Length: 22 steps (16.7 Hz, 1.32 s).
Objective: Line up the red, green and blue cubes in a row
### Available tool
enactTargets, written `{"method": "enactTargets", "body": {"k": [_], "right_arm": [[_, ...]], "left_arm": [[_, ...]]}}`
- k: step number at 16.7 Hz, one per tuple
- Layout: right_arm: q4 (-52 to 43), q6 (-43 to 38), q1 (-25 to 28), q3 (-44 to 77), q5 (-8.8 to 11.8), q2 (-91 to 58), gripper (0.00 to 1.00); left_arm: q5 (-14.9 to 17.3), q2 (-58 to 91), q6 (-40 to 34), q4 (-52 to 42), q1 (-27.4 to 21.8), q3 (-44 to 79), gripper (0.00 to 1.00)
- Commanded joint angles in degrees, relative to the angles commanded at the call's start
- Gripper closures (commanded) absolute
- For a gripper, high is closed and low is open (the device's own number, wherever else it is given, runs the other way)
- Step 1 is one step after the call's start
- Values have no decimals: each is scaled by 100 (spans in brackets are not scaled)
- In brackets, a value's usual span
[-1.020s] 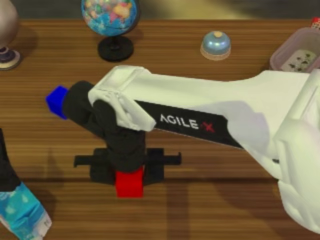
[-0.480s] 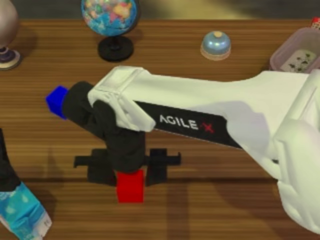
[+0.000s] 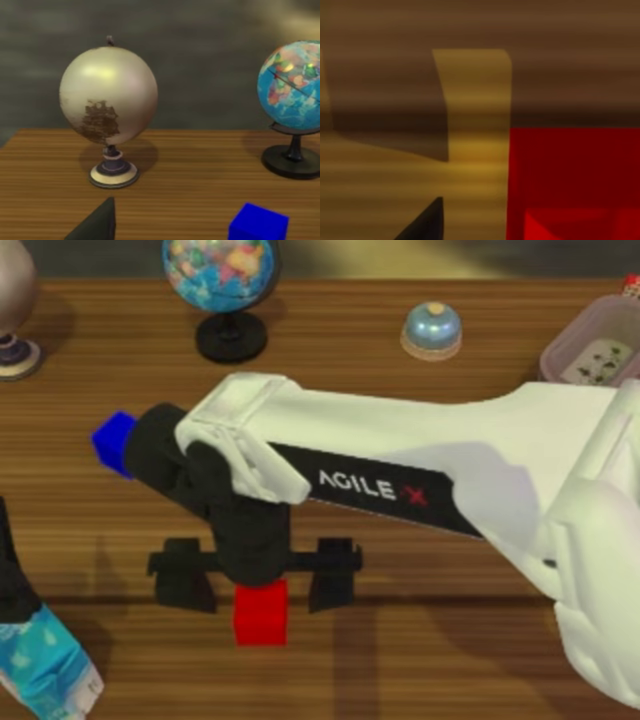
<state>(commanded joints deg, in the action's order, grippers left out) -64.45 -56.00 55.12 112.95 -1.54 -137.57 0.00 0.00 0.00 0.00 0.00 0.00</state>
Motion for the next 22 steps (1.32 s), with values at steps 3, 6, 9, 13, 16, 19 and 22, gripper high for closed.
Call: {"method": "enactTargets", "body": {"k": [3, 6, 9, 13, 16, 19, 22], "right_arm": [[-1, 0, -15, 1, 0, 2, 0], [-237, -5, 8, 240, -2, 20, 0], [-918, -18, 29, 806, -1, 85, 0], [-1466, -9, 52, 1302, 2, 165, 0], [-1453, -9, 19, 1294, 2, 147, 0], [-1422, 173, -81, 1228, 2, 188, 0], [-1295, 864, -486, 945, 9, 364, 0]], "left_arm": [[0, 0, 0, 0, 0, 0, 0], [0, 0, 0, 0, 0, 0, 0], [0, 0, 0, 0, 0, 0, 0], [0, 0, 0, 0, 0, 0, 0], [0, 0, 0, 0, 0, 0, 0], [0, 0, 0, 0, 0, 0, 0], [0, 0, 0, 0, 0, 0, 0]]}}
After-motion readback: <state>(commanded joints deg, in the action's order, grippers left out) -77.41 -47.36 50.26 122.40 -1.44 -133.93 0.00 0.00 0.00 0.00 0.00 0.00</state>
